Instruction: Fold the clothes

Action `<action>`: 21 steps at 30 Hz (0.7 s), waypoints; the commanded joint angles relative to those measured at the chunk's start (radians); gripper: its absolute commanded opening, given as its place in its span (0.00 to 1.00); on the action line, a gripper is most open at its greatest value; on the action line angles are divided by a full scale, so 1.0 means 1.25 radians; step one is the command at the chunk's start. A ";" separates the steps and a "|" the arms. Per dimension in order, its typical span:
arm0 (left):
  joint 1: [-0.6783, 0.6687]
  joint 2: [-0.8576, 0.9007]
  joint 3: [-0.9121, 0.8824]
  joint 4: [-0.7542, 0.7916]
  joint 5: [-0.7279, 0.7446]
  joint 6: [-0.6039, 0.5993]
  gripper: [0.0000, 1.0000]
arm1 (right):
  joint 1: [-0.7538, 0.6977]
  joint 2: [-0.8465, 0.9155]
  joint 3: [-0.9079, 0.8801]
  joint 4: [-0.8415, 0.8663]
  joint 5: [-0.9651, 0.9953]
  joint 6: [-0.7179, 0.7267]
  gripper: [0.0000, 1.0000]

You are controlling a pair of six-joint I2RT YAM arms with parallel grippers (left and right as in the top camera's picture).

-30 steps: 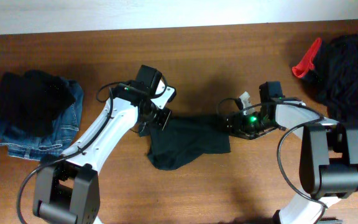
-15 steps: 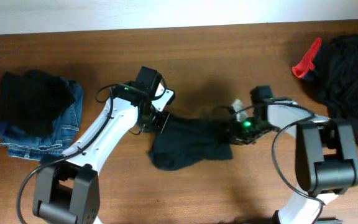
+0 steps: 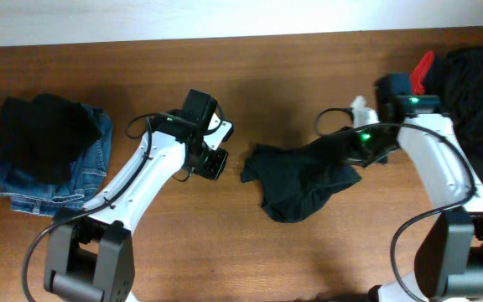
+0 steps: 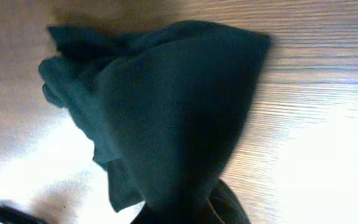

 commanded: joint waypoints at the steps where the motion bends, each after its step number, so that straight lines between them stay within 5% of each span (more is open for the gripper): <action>1: 0.013 -0.015 0.013 -0.011 -0.006 0.009 0.23 | 0.099 0.000 0.005 0.000 0.013 0.026 0.04; 11: 0.066 -0.080 0.037 -0.044 -0.006 0.009 0.23 | 0.339 0.009 -0.003 0.114 0.013 0.115 0.16; 13: 0.077 -0.100 0.037 -0.045 -0.006 0.009 0.23 | 0.369 0.018 -0.004 0.128 0.013 0.115 0.31; 15: 0.089 -0.123 0.037 -0.045 -0.006 0.010 0.23 | 0.398 0.031 -0.004 0.138 0.013 0.114 0.60; 16: 0.091 -0.131 0.037 -0.045 -0.006 0.010 0.24 | 0.405 0.035 -0.004 0.139 0.013 0.114 0.65; 21: 0.092 -0.148 0.037 -0.045 -0.005 0.009 0.26 | 0.396 0.023 -0.003 0.127 0.013 0.115 0.56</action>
